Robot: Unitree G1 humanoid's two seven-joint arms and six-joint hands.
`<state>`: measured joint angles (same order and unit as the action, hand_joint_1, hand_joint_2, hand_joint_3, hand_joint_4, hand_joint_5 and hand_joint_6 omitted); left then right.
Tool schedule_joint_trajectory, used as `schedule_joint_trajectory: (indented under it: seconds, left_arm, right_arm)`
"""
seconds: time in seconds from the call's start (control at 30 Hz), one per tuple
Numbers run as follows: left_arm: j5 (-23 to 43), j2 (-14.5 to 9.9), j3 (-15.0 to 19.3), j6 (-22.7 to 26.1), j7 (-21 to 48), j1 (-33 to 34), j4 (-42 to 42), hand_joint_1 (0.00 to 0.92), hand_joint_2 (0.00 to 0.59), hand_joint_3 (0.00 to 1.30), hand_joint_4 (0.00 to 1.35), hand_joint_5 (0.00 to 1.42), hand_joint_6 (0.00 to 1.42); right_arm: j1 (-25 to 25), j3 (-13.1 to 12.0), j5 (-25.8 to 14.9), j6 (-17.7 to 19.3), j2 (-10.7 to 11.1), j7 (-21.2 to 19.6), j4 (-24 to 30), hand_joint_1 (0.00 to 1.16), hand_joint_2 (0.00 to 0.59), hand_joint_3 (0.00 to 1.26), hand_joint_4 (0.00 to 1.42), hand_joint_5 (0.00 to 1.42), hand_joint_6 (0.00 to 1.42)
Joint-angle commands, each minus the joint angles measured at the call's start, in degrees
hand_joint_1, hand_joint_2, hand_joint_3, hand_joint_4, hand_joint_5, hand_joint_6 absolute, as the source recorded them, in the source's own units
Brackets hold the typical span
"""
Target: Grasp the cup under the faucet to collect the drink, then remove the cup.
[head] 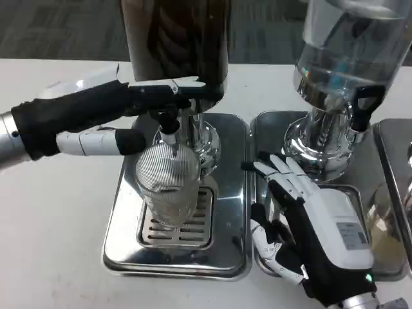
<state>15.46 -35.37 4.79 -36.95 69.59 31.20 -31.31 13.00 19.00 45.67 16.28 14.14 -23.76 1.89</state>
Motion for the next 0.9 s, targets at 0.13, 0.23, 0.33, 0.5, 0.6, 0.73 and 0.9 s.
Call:
schedule_joint_trajectory:
  seconds: [0.13, 0.23, 0.33, 0.5, 0.6, 0.73, 0.9]
  left_arm:
    - [-2.89, -1.37, -3.16, -4.69, -0.79, -2.43, 0.76, 0.0, 0.031, 0.16, 0.02, 0.05, 0.04]
    - [-3.08, -1.71, -3.78, -5.91, -1.57, -2.58, 0.68, 0.0, 0.033, 0.15, 0.02, 0.05, 0.04]
    - [-3.05, -1.96, -4.32, -6.62, -2.2, -2.92, 0.71, 0.0, 0.034, 0.15, 0.02, 0.05, 0.04]
    - [-2.43, -2.5, -4.85, -7.01, -3.18, -3.13, 0.93, 0.0, 0.035, 0.15, 0.02, 0.05, 0.04]
    - [-2.5, -2.69, -5.12, -7.18, -3.64, -3.17, 0.93, 0.0, 0.037, 0.15, 0.02, 0.05, 0.04]
    - [-2.3, -2.76, -5.37, -7.25, -3.79, -3.28, 0.84, 0.0, 0.039, 0.15, 0.02, 0.05, 0.04]
    - [-2.3, -2.9, -5.44, -7.53, -4.1, -3.47, 1.05, 0.0, 0.04, 0.15, 0.02, 0.04, 0.04]
  right_arm:
    - [-0.14, -0.49, -0.78, -0.43, 0.16, 0.54, -0.34, 0.54, 0.583, 0.23, 0.11, 0.07, 0.21]
    - [-0.2, -0.53, -0.75, -0.37, 0.18, 0.58, -0.39, 0.54, 0.583, 0.23, 0.11, 0.07, 0.21]
    - [-0.24, -0.54, -0.67, -0.35, 0.26, 0.71, -0.33, 0.54, 0.583, 0.23, 0.11, 0.07, 0.21]
    - [-0.48, -0.69, -1.88, 1.18, 0.56, 0.8, -0.37, 0.54, 0.582, 0.23, 0.11, 0.07, 0.21]
    - [-0.59, -0.86, -5.01, 3.01, 0.73, 2.01, -0.22, 0.52, 0.53, 0.21, 0.11, 0.09, 0.21]
    - [-1.13, -1.44, -10.21, 5.47, 0.79, 4.81, -0.36, 0.51, 0.423, 0.18, 0.12, 0.12, 0.23]
    - [-2.69, -1.46, -15.46, 8.81, 1.25, 9.34, -2.01, 0.5, 0.332, 0.12, 0.13, 0.15, 0.26]
